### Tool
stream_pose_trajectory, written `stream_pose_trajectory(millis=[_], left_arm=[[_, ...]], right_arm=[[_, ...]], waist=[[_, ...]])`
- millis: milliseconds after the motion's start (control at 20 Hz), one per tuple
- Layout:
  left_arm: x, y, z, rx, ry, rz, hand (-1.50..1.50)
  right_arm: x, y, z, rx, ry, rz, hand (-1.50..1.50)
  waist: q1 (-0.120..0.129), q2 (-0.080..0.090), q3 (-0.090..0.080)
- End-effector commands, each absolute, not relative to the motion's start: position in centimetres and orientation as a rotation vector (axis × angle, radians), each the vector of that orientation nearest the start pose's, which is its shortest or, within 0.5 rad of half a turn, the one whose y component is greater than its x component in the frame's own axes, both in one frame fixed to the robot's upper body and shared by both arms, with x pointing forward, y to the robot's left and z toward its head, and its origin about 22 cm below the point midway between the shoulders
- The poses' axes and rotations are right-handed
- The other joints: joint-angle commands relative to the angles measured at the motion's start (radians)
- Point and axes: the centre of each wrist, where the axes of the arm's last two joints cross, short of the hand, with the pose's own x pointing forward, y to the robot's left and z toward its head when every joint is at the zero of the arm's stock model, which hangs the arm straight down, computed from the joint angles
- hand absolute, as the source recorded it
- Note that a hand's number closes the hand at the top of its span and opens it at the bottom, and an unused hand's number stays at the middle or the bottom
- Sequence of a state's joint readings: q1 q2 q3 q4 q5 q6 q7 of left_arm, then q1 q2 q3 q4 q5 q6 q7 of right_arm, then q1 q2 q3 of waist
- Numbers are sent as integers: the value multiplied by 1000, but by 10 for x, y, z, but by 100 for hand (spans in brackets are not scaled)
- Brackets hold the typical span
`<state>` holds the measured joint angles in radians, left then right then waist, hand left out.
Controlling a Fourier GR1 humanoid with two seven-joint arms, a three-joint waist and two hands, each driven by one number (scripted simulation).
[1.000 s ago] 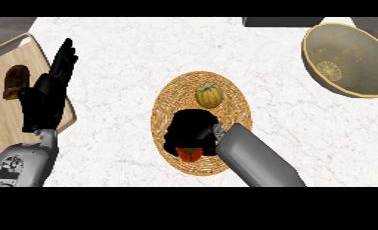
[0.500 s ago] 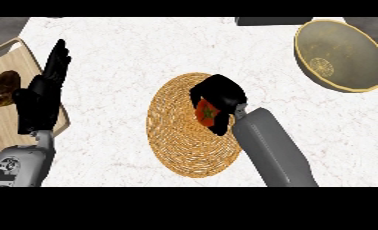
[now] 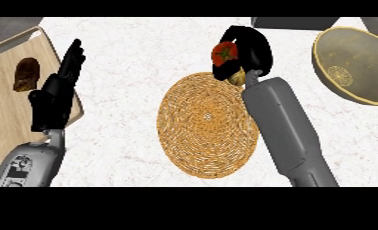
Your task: Pick the tomato from the placemat and place it in the bowl
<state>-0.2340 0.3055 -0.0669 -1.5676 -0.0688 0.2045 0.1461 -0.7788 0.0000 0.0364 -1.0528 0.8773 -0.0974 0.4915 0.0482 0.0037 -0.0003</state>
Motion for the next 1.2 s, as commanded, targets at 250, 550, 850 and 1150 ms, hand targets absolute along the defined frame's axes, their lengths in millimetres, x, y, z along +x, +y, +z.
stream_pose_trajectory(millis=[250,550,850,1150], left_arm=[[295,252,78,330,-1652,-221,0],[288,247,67,360,-1665,-177,0],[283,265,72,385,-1635,-151,0],[280,260,84,389,-1640,-162,0]], right_arm=[[408,-58,172,-1146,-1279,144,150],[425,-90,174,-1215,-1266,2,150],[425,-156,160,-1284,-1268,-120,150],[427,-224,162,-1339,-1324,-213,150]], waist=[[13,-1,-3],[-33,0,0],[-49,-5,1],[-43,-4,1]])
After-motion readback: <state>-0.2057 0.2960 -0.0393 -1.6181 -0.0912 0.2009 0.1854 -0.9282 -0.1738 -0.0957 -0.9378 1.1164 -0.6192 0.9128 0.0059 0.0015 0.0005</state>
